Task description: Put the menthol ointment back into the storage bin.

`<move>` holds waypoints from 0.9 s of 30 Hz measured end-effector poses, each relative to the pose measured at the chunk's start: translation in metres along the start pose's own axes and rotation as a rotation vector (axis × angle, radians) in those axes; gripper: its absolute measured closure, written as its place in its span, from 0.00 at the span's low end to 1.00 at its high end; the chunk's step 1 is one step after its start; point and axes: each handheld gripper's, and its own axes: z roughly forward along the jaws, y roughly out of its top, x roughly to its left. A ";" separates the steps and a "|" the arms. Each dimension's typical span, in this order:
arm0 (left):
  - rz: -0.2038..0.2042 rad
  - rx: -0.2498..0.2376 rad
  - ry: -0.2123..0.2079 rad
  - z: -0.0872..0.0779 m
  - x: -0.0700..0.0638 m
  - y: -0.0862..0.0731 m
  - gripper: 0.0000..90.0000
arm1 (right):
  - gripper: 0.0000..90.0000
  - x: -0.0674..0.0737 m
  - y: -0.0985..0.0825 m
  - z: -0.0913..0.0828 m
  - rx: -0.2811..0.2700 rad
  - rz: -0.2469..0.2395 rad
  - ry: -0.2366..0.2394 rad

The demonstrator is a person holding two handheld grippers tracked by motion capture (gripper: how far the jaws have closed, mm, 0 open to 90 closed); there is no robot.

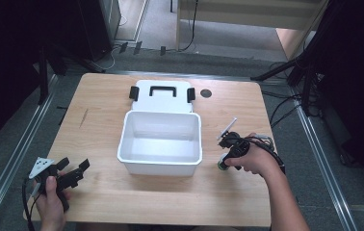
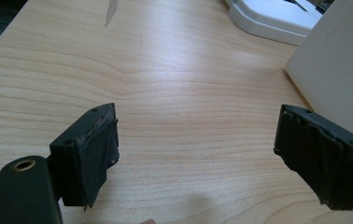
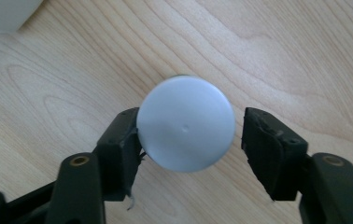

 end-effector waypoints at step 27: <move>-0.002 0.003 0.000 0.001 0.000 0.000 0.16 | 0.57 0.007 0.019 -0.030 -0.059 -0.029 -0.015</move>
